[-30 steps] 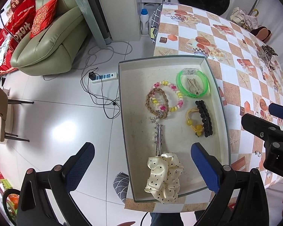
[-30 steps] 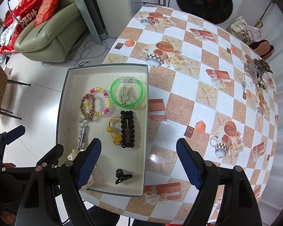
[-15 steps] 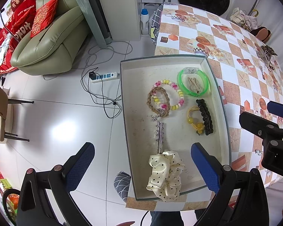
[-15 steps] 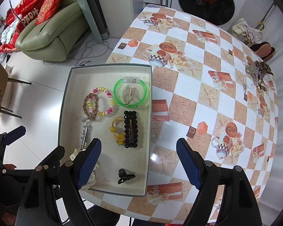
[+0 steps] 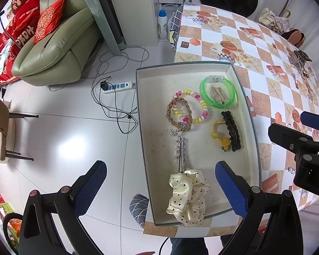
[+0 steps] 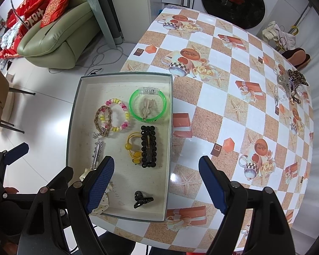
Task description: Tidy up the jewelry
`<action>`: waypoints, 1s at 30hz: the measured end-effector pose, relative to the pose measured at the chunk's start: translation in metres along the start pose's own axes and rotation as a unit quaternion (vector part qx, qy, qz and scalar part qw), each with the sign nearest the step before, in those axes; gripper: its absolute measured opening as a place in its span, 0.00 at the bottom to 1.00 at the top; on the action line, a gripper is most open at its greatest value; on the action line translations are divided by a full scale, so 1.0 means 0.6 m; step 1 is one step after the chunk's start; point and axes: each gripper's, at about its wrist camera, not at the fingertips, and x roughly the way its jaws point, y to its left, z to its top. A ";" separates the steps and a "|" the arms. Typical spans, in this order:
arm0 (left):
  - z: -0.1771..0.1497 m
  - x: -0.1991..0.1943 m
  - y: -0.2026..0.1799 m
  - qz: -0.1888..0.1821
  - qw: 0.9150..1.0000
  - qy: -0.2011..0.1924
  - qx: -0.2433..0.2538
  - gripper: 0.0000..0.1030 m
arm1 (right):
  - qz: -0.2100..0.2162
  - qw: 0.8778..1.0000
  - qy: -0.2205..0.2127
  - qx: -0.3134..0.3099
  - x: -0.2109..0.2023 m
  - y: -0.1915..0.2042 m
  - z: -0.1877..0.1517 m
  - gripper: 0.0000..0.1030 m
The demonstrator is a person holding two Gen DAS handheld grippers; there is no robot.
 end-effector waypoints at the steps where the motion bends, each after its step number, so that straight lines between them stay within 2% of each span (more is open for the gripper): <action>1: 0.001 0.001 0.000 0.000 1.000 0.000 0.000 1.00 | 0.000 1.000 0.000 0.000 0.000 0.000 0.000 0.81; 30: -0.001 0.001 0.007 0.003 1.000 0.005 0.004 1.00 | 0.000 1.000 0.000 0.001 0.001 0.004 0.000 0.81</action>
